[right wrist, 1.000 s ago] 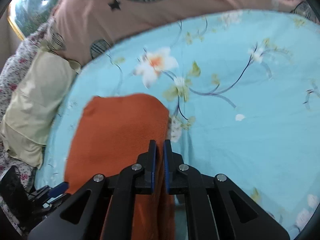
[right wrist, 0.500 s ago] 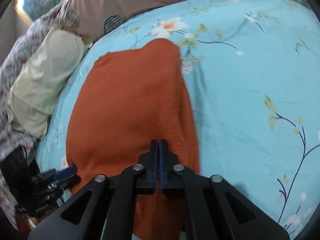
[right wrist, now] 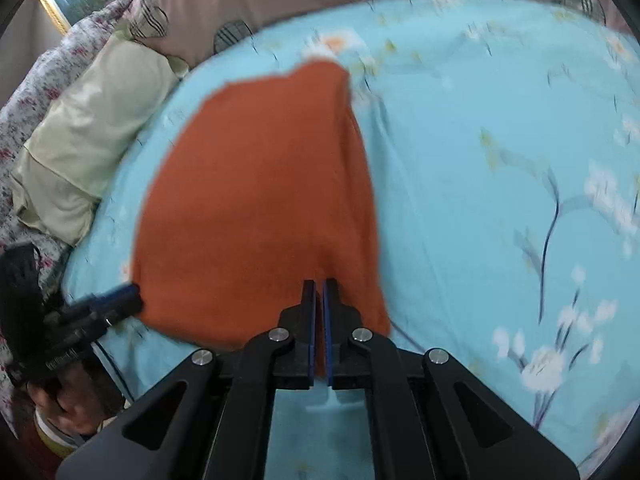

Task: Fold small clothes

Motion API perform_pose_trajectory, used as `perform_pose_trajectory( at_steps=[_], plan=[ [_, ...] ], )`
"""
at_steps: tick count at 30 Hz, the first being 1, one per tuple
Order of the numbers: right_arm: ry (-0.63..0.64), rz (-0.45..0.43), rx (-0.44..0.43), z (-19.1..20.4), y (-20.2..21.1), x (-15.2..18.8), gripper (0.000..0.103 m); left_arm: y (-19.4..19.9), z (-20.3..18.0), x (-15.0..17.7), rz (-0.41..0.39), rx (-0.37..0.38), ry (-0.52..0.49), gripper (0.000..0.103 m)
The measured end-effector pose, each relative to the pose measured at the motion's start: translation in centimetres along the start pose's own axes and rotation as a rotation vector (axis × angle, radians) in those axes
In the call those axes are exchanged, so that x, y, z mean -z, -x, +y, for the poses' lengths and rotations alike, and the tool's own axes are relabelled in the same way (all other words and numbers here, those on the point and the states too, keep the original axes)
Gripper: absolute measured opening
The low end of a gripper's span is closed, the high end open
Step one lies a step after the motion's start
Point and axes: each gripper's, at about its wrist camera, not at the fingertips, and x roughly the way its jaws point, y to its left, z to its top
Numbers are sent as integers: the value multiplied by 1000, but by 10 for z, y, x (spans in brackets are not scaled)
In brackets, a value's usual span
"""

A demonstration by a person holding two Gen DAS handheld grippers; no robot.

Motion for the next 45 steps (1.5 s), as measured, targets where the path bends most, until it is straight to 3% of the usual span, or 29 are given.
perform_pose_trajectory(
  at_steps=[2, 7, 11, 17, 22, 25, 33, 40, 42, 44, 45],
  plan=[
    [-31, -25, -30, -5, 2, 3, 3, 0, -1, 3, -2, -16, -3, 29],
    [-21, -32, -6, 3, 6, 2, 4, 8, -3, 9, -8, -33, -3, 30],
    [-43, -62, -53, 7, 18, -3, 5, 21, 0, 12, -23, -26, 22, 32],
    [-66, -151, -69, 7, 22, -56, 7, 35, 7, -3, -69, -74, 33, 39],
    [-80, -87, -86, 7, -19, -98, 7, 28, 16, -25, -71, -112, 64, 39],
    [-90, 3, 18, -4, -59, -107, 4, 20, 19, -31, -57, -131, 73, 39],
    [-108, -36, 47, -6, -50, -98, 4, 9, 25, -32, -26, -150, 80, 43],
    [-40, -80, -33, 19, 2, -58, 10, 27, 21, -15, -46, -188, 84, 67],
    [-22, -87, -48, 24, 17, -39, 20, 32, 17, -9, -51, -212, 73, 74],
    [-18, -97, -49, 26, 29, -21, 42, 37, 14, -3, -54, -236, 66, 81],
    [-14, -106, -46, 26, 35, -12, 44, 39, 15, 0, -53, -239, 64, 82]
  ],
)
